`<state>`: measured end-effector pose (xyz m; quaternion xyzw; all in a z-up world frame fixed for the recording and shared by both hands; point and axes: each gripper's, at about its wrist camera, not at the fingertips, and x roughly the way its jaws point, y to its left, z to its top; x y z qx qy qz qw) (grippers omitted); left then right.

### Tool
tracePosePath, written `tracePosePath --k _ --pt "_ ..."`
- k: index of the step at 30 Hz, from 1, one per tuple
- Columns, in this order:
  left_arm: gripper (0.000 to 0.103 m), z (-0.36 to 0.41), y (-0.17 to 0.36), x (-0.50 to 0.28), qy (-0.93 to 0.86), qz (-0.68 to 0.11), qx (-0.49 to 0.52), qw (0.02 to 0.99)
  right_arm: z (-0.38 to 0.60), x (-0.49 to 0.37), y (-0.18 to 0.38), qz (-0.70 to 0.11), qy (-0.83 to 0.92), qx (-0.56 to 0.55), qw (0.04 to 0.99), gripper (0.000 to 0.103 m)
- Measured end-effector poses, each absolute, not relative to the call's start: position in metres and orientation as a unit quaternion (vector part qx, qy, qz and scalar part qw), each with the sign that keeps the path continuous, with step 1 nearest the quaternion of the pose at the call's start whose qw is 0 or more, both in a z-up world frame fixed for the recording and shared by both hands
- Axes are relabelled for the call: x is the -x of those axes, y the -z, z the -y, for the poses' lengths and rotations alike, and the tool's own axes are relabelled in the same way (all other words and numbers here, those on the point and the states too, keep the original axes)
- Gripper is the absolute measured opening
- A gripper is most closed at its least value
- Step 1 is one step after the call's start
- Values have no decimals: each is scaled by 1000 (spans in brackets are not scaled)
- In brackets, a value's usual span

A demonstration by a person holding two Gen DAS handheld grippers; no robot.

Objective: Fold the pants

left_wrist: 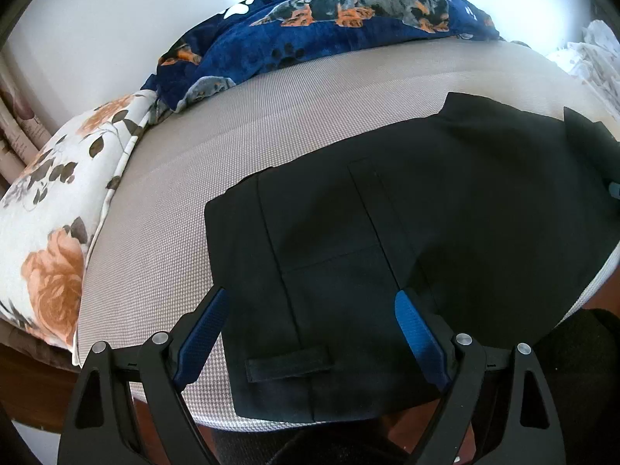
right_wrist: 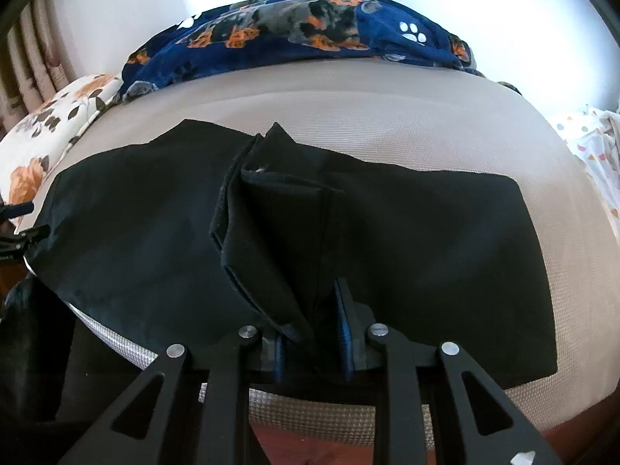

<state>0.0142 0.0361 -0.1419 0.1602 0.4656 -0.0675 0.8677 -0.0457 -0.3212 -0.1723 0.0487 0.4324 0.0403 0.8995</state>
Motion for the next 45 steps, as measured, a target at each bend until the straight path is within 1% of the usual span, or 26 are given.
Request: tracePosePath --k 13,19,22,24,28,30,36,38,40,43,45 --pt "88 -33 144 -14 67 -468 -162 866 319 46 171 -430 -51 -50 900 25" --pt "88 -32 145 -14 70 -468 -166 865 315 46 172 -431 -60 -50 899 27" --pt "88 -32 145 -14 69 -469 -166 865 314 46 171 -430 -70 -59 898 33" --pt "88 -32 145 -13 69 -469 -167 864 312 46 172 -430 -77 -66 897 40" --pt "88 -32 146 -13 70 -470 -168 864 306 47 172 -431 -88 -62 896 46" --pt "88 -32 146 -13 70 -470 -169 864 304 47 171 -429 -98 -66 895 54" --pt "88 -32 146 -13 70 -470 -169 863 295 50 169 -433 -126 -71 890 68" --pt "88 -32 146 -13 70 -470 -169 863 292 51 171 -442 -145 -84 881 68" --pt "88 -31 146 -14 69 -471 -170 863 291 53 170 -442 -160 -97 878 71" --pt "88 -31 146 -13 70 -469 -170 864 305 56 162 -430 -202 -169 864 71" --pt "88 -32 146 -13 71 -468 -168 864 329 56 153 -405 -200 -230 862 70"
